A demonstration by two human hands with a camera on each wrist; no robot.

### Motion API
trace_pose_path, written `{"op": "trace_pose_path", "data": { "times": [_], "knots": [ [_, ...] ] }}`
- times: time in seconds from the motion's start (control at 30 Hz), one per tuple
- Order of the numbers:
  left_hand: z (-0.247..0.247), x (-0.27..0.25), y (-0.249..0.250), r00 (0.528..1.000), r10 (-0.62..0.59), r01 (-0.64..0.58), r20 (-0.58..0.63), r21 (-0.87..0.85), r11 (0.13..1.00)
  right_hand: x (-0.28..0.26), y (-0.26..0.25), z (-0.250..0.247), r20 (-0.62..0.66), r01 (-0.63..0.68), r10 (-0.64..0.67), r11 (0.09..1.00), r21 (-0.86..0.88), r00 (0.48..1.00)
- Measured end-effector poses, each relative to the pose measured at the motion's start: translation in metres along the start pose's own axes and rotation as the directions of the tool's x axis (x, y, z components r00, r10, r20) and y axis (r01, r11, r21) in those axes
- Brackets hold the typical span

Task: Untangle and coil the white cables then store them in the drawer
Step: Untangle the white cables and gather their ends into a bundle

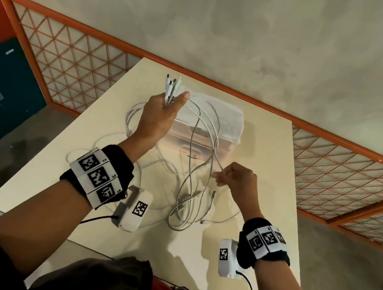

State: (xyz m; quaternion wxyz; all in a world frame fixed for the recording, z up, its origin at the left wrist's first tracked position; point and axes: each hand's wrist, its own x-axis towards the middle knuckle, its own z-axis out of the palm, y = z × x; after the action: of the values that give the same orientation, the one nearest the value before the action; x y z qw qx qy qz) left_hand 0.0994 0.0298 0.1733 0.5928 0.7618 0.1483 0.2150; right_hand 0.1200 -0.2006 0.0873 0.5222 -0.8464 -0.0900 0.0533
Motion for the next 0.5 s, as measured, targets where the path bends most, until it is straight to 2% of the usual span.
{"op": "trace_pose_path", "data": {
  "times": [0.03, 0.1, 0.2, 0.27, 0.33, 0.4, 0.43, 0.5],
  "knots": [
    [-0.002, 0.003, 0.001, 1.0, -0.003, 0.003, -0.009, -0.017, 1.0, -0.002, 0.01, -0.001, 0.034, -0.017, 0.018, 1.0, -0.015, 0.999],
    [-0.005, 0.008, 0.003, 0.999, -0.023, 0.021, -0.04, -0.066, 0.998, -0.005, 0.031, -0.001, 0.115, -0.053, 0.075, 0.982, -0.184, 0.991],
    [-0.009, 0.015, 0.009, 0.997, -0.068, 0.063, -0.032, -0.155, 0.986, -0.007, 0.057, 0.002, 0.157, -0.16, 0.248, 0.89, -0.427, 0.956],
    [-0.008, 0.016, 0.012, 0.997, -0.072, 0.073, 0.015, -0.147, 0.986, -0.005, 0.052, 0.001, 0.142, -0.191, 0.292, 0.853, -0.486, 0.946],
    [-0.005, 0.013, 0.013, 0.996, -0.068, 0.074, 0.066, -0.104, 0.992, 0.002, 0.035, -0.002, 0.204, -0.157, 0.305, 0.833, -0.53, 0.93],
    [0.0, 0.008, 0.012, 0.991, -0.06, 0.068, 0.121, -0.067, 0.995, 0.012, 0.011, -0.007, 0.31, -0.082, 0.278, 0.849, -0.521, 0.909],
    [0.002, 0.005, 0.012, 0.986, -0.055, 0.064, 0.154, -0.052, 0.997, 0.016, -0.002, -0.007, 0.33, -0.064, 0.233, 0.889, -0.453, 0.915],
    [0.006, -0.002, 0.011, 0.968, -0.041, 0.05, 0.248, -0.031, 0.998, 0.022, -0.027, -0.005, 0.269, -0.007, 0.073, 0.972, -0.237, 0.96]
  ]
}}
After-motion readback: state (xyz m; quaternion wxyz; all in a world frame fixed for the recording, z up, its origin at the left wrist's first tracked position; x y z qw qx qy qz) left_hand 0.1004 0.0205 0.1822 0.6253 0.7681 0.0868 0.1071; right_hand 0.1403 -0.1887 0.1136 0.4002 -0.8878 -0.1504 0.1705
